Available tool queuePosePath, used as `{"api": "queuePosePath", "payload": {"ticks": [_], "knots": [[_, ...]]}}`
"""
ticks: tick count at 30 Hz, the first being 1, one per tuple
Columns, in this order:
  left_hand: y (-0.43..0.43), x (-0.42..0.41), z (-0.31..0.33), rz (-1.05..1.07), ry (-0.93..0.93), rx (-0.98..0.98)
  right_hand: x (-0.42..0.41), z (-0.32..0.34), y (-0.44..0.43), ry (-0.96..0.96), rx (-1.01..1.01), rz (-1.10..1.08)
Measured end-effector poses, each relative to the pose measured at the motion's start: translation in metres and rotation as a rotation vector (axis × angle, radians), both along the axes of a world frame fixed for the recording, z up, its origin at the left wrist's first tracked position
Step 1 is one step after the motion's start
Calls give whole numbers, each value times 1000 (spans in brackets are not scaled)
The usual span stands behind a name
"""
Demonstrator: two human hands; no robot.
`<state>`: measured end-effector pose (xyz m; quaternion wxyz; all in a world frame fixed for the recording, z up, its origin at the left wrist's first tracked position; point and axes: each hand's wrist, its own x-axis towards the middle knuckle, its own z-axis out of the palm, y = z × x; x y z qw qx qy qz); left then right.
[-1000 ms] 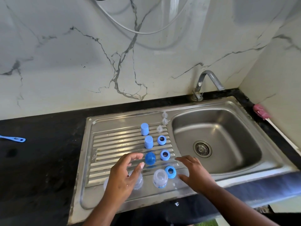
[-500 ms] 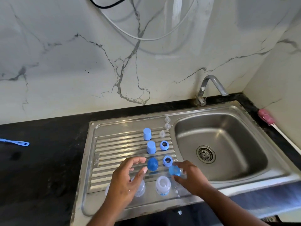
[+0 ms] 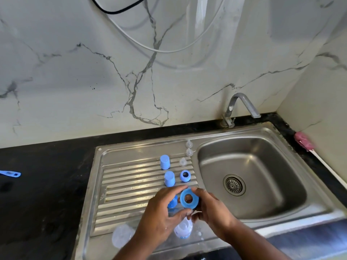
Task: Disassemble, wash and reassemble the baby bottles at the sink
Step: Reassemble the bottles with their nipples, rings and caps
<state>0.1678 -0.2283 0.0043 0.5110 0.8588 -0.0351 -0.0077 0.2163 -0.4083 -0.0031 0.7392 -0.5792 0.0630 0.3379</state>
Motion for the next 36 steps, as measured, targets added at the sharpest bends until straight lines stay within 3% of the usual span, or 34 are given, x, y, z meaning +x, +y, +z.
{"api": "queuePosePath", "payload": {"ticks": [4,7,10,15,18,26,31,36], "knots": [[-1,2,-3,9,6,-26,7,-3,0,14,-18,90],[1,8,-5,86,-22,-15,24,-5,1,-51,-139,185],[4,15,-10,149,-26,-21,64,-8,1,-117,-313,88],[12,24,-17,192,3,-10,145,-34,6,-556,-873,159],[15,28,-17,206,27,3,174,-54,19,-706,-1020,336],[21,33,-17,258,55,33,195,-90,47,-834,-1197,668],[24,32,-16,276,46,20,193,-92,43,-810,-1127,524],[27,28,-15,245,39,13,170,-59,28,-706,-880,131]]}}
